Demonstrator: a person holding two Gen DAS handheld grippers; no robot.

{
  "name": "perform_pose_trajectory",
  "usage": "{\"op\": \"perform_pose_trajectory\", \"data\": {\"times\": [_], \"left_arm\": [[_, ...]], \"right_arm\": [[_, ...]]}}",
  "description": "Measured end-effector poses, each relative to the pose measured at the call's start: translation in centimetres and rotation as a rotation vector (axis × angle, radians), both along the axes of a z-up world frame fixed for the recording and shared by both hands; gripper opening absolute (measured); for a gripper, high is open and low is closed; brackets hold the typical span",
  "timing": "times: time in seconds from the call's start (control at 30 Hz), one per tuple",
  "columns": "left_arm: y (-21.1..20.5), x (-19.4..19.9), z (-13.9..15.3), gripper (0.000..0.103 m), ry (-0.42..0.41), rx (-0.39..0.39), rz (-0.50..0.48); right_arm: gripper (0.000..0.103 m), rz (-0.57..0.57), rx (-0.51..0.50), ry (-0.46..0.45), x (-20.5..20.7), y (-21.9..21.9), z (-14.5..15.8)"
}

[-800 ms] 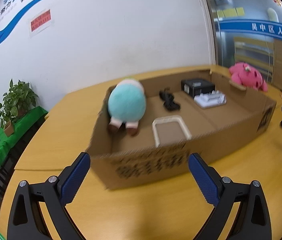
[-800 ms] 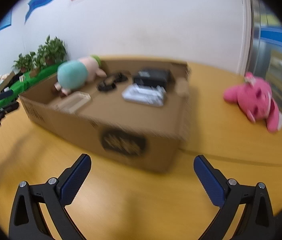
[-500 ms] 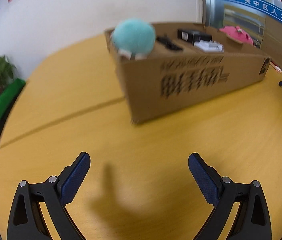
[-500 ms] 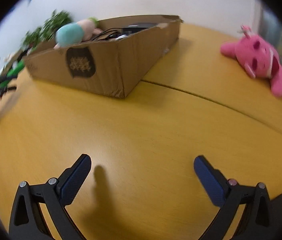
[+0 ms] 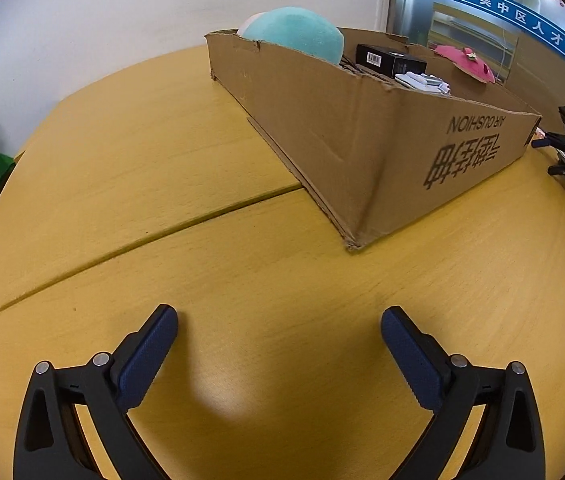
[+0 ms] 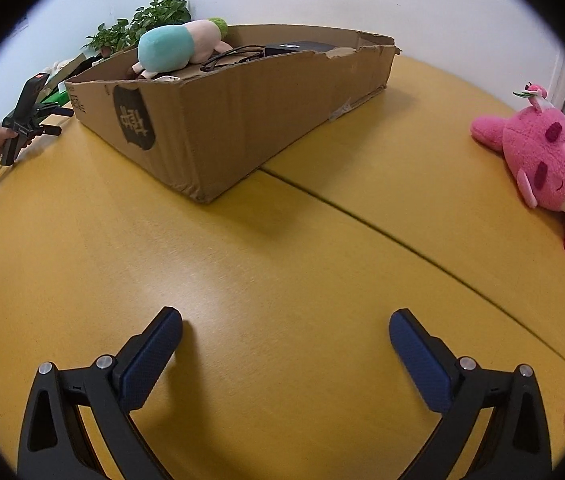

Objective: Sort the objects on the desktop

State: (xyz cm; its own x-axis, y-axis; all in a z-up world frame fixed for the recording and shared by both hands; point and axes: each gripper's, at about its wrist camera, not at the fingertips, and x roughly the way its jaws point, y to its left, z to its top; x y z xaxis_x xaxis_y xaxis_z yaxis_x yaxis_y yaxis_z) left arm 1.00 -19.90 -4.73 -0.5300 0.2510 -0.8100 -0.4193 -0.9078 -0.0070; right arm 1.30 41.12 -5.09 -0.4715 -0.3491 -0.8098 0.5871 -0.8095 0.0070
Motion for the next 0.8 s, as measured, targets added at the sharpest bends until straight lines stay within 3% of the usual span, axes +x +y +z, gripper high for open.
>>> {"op": "perform_pose_trajectory", "data": {"times": [0.13, 0.23, 0.8], "left_arm": [[0.2, 0.4, 0.1, 0.103, -0.001, -0.001, -0.069], [0.7, 0.6, 0.1, 0.103, -0.001, -0.002, -0.114], [0.7, -1.6, -0.2, 0.103, 0.005, 0.0, -0.064]], "right_arm": [[0.103, 0.032, -0.004, -0.003, -0.6, 0.7, 0.0], [0.103, -0.021, 0.003, -0.002, -1.3, 1.2, 0.1], [0.103, -0.054, 0.01, 0.002, -1.5, 1.7, 0.1]]}}
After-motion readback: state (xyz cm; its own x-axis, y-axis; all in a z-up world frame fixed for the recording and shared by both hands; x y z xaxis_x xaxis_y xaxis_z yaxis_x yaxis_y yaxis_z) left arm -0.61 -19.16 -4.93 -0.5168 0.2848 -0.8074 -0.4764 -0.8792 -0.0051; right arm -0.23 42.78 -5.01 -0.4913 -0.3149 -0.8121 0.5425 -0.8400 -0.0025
